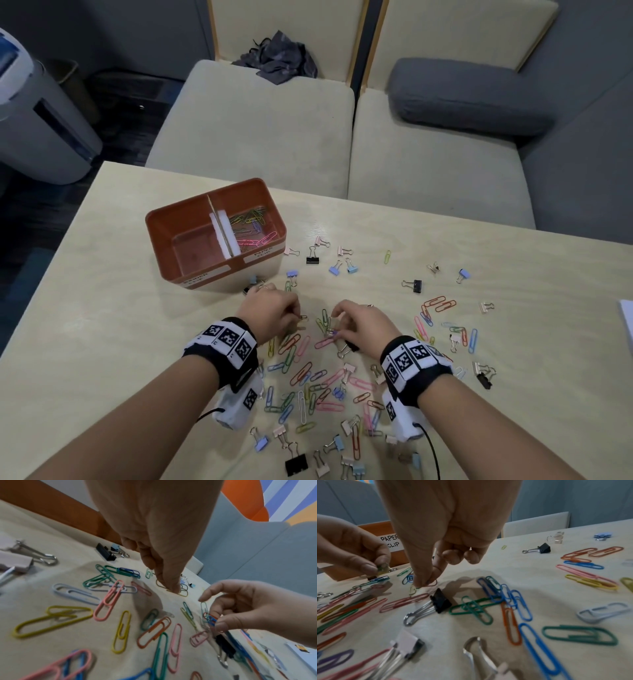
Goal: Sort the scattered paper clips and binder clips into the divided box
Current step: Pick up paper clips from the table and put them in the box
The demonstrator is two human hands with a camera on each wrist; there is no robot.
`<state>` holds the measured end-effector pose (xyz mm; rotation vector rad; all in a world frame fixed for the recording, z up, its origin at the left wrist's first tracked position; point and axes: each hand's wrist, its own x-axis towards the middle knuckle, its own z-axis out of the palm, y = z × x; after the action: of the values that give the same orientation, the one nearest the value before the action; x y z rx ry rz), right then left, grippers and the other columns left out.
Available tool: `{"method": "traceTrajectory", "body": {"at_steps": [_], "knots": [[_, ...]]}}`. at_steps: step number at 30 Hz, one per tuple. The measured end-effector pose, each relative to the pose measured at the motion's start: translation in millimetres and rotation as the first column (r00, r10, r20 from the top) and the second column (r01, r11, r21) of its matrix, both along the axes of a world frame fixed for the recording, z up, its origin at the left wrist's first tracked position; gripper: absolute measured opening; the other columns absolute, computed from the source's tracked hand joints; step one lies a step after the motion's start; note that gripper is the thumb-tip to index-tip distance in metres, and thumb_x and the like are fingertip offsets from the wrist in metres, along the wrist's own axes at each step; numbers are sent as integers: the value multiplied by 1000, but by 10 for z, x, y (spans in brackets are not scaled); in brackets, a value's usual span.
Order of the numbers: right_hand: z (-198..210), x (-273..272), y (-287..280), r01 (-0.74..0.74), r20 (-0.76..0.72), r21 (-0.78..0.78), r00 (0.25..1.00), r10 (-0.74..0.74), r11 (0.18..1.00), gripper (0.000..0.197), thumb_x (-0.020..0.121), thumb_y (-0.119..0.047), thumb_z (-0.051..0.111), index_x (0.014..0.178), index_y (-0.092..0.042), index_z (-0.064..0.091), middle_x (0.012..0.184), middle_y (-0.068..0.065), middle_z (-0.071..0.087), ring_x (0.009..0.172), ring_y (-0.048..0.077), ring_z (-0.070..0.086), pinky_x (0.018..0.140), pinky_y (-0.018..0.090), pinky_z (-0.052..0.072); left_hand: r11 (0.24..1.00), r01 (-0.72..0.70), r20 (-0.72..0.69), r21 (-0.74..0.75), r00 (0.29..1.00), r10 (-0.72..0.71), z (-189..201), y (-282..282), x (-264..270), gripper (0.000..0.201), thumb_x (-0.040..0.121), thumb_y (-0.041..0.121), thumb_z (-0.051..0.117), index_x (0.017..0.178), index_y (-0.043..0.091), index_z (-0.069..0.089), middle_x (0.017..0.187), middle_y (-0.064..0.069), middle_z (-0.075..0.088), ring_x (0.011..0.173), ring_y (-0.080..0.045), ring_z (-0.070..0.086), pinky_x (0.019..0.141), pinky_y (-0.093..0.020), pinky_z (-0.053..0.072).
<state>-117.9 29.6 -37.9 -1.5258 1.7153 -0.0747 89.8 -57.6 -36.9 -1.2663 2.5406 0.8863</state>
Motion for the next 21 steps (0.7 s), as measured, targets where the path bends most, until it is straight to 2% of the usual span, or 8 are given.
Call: {"method": "traceTrajectory", "body": {"at_steps": [2, 4, 6, 8, 12, 14, 18, 21], "knots": [[12, -22, 3, -23, 5, -12, 1000, 23, 1000, 39, 84, -19, 66, 120, -31, 54, 71, -21, 57, 79, 6, 57, 78, 23, 45, 1000, -16, -5, 16, 1000, 16, 13, 65, 11, 11, 88, 41, 57, 95, 32, 59, 93, 14, 66, 98, -13, 50, 95, -35, 34], [40, -11, 1, -72, -37, -40, 997, 70, 997, 42, 87, -19, 63, 126, -31, 55, 80, -16, 64, 84, 9, 58, 81, 24, 45, 999, -5, 29, 40, 1000, 4, 9, 184, 1, 15, 87, 43, 58, 97, 33, 58, 93, 13, 67, 99, -13, 53, 94, -35, 35], [59, 5, -11, -119, -113, -73, 987, 110, 990, 36, 89, -19, 57, 123, -31, 60, 100, -8, 70, 97, 15, 61, 89, 28, 46, 999, 1, 78, 47, 997, -5, -5, 340, -30, 18, 86, 44, 58, 98, 32, 58, 95, 11, 67, 100, -14, 54, 94, -35, 35], [62, 25, -28, -158, -190, -89, 972, 139, 983, 30, 92, -22, 52, 117, -32, 64, 111, -6, 69, 105, 18, 60, 92, 32, 46, 999, -11, 114, 38, 993, 6, -16, 483, -71, 18, 87, 41, 57, 100, 30, 59, 99, 9, 66, 104, -17, 52, 94, -35, 34], [48, 64, -64, -167, -291, -63, 946, 142, 984, 22, 92, -33, 52, 109, -32, 67, 111, -6, 68, 107, 19, 57, 95, 34, 43, 994, -105, 160, -15, 981, 106, -16, 596, -152, 19, 88, 34, 55, 105, 27, 59, 104, 2, 64, 109, -21, 49, 95, -35, 32], [30, 69, -60, -139, -321, -67, 940, 111, 988, 21, 92, -32, 52, 107, -30, 67, 109, -4, 67, 107, 20, 56, 94, 34, 41, 989, -141, 170, -38, 975, 145, -21, 569, -189, 18, 89, 34, 54, 105, 26, 59, 104, 1, 65, 111, -21, 48, 93, -36, 33], [-1, 62, -34, -89, -341, -97, 939, 51, 991, 21, 93, -31, 52, 103, -25, 69, 109, -1, 62, 107, 21, 51, 91, 33, 38, 988, -147, 184, -44, 971, 152, -9, 452, -217, 13, 90, 35, 55, 100, 28, 60, 104, 4, 66, 112, -21, 46, 93, -37, 35], [2, 70, -38, -67, -304, -91, 952, 36, 994, 20, 91, -32, 55, 101, -25, 70, 106, -3, 67, 105, 20, 55, 93, 33, 39, 992, -112, 175, -62, 977, 121, -7, 401, -206, 11, 90, 33, 55, 96, 29, 63, 107, 7, 60, 111, -20, 45, 94, -37, 36]]}}
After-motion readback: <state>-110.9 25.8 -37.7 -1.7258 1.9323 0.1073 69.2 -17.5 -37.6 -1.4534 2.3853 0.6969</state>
